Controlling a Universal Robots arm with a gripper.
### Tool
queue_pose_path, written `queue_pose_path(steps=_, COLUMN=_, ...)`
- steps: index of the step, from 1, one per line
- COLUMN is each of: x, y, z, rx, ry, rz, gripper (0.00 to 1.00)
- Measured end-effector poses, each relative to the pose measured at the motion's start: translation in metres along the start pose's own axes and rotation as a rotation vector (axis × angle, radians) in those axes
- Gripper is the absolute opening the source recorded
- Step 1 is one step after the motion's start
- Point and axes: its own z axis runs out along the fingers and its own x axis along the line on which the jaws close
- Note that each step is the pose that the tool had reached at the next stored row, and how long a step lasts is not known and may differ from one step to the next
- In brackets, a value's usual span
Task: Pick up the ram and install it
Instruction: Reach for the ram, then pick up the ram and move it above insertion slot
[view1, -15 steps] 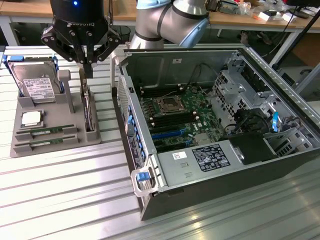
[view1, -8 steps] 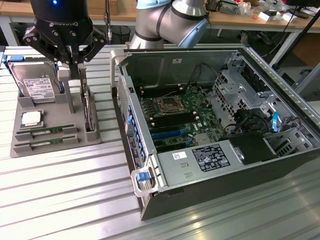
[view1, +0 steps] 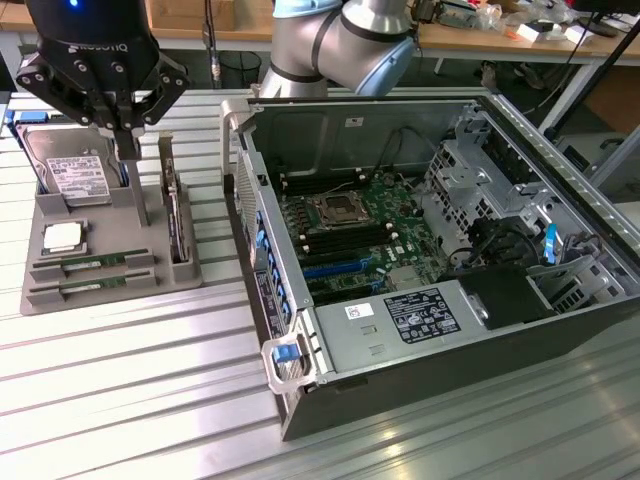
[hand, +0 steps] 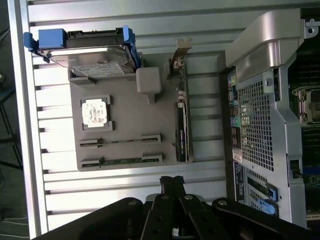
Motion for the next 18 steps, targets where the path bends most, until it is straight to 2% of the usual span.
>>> queue_pose_path(steps=9, x=0.025, y=-0.0019, z=-0.0006, rx=-0.0001, ry=-0.0001, rz=0.0, gripper=0.11)
queue_pose_path(steps=18, x=0.025, y=-0.0019, z=-0.0007, rx=-0.0001, ry=0.0, rz=-0.001, gripper=0.11)
